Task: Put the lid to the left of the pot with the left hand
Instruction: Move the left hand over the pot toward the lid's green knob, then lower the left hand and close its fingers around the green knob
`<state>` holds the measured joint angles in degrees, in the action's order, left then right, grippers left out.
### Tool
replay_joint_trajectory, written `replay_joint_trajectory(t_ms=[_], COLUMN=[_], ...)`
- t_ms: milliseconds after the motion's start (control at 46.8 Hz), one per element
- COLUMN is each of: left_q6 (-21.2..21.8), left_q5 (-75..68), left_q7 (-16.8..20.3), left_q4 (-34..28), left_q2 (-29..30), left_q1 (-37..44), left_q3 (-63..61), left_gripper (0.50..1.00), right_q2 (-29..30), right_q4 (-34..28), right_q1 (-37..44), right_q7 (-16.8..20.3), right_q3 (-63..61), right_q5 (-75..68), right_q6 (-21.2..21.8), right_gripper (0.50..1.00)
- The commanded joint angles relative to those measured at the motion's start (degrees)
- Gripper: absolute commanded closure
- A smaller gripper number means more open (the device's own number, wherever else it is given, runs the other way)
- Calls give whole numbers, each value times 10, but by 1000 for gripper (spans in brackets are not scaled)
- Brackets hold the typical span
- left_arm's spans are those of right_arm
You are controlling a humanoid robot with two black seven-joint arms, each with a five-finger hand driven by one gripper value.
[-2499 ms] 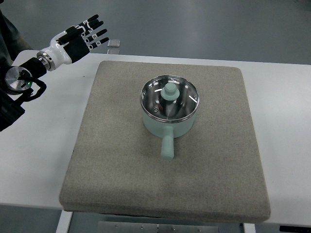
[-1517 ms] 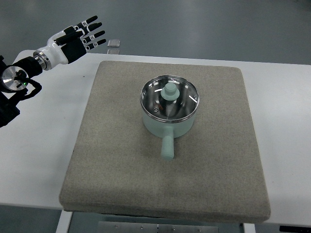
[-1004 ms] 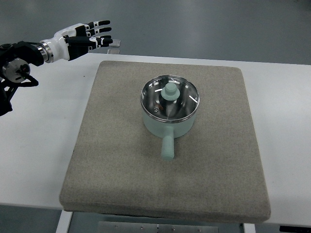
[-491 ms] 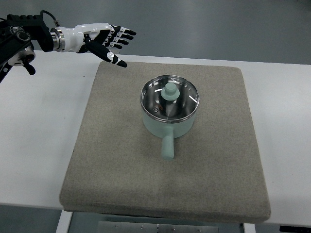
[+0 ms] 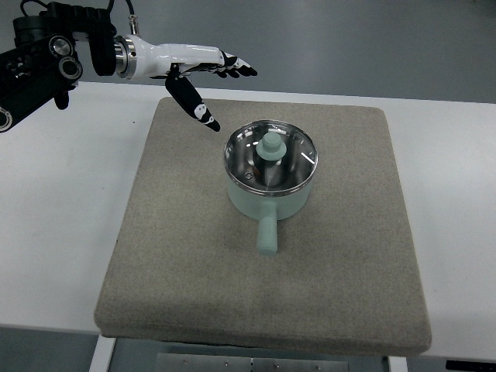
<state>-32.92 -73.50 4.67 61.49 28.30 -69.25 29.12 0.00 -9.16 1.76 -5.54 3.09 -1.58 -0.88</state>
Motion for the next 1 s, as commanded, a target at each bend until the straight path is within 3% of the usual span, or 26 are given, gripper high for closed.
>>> replay_joint_trajectory(t_ms=[0,342,598,983], left_q6=[0,-1,-1,-6], left_q5=[-35,-139,-142,-179], left_q7=[0,0,-1,-3], left_q4=[22,87,79,46], left_q2=[0,-6,-26,-85], left_q1=[-4,-33,-111,-120], left_q3=[-1,-33,-129,-151], left_gripper=[510,510,512,516], right_q2=[0,0,0,0], right_q4=[0,0,-1,0], right_q1=[0,0,0,0], right_q7=[0,0,0,0], right_q3=[0,0,0,0], right_q5=[0,0,0,0], right_q6=[0,0,0,0], right_gripper=[576,576,576,576])
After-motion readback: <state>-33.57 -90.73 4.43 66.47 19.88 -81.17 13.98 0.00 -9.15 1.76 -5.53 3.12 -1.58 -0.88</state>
